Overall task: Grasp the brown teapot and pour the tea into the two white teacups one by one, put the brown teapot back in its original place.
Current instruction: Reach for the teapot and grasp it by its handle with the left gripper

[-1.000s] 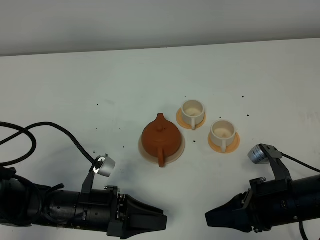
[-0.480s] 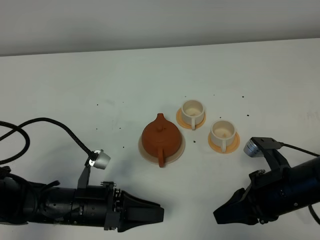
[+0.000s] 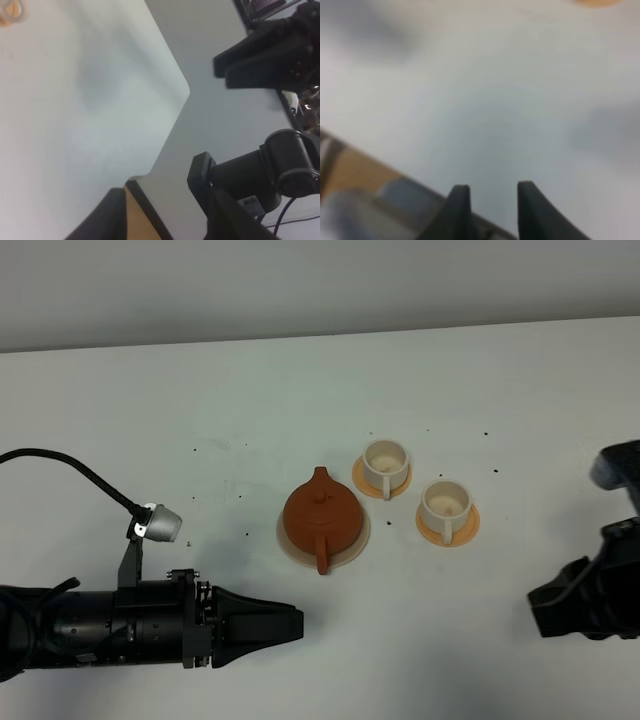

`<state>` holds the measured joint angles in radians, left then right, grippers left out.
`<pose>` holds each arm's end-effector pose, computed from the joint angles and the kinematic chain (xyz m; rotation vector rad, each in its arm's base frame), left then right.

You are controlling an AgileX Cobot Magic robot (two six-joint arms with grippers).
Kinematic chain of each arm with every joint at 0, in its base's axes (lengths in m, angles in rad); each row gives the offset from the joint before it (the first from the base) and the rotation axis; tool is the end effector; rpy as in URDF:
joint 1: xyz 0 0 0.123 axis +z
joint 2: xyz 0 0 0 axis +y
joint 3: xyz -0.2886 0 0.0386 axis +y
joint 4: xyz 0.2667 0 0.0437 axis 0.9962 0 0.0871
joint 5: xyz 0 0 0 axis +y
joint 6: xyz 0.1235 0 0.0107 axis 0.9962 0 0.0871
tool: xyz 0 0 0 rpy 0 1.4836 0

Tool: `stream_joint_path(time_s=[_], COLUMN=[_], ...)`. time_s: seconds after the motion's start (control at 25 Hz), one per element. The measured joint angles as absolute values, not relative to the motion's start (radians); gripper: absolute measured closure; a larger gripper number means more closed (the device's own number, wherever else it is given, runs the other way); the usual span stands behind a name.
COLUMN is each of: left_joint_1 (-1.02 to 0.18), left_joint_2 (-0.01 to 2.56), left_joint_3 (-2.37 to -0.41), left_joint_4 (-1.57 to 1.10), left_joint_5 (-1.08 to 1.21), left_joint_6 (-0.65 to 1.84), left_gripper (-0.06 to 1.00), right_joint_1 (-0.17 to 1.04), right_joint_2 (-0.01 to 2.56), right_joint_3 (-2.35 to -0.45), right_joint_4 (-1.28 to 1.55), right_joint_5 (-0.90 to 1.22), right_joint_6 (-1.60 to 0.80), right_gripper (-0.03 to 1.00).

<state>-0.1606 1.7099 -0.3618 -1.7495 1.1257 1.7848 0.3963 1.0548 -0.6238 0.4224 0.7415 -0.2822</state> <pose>0.1946 -0.1431 0.1083 0.4520 2.2724 -1.4936 0.1823 0.1135 0.2186 -0.5695 2.5758 0.5179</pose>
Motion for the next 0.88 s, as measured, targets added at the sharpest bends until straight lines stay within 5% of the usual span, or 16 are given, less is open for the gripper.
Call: stream_joint_path(time_s=[0.24, 0.88], left_joint_1=[-0.161, -0.161], left_joint_2=[1.669, 1.669], left_joint_3=[-0.362, -0.362], left_joint_4=[-1.746, -1.739], left_joint_5=[1.094, 1.069], left_joint_6=[1.746, 1.742], left_gripper=[0.56, 0.56], right_joint_1=[0.396, 0.396], right_joint_2=[0.757, 0.182], right_joint_3=[-0.618, -0.511], right_joint_4=[0.101, 0.051], right_joint_5=[0.893, 0.988], right_joint_6=[0.029, 0.061], right_gripper=[0.72, 0.72])
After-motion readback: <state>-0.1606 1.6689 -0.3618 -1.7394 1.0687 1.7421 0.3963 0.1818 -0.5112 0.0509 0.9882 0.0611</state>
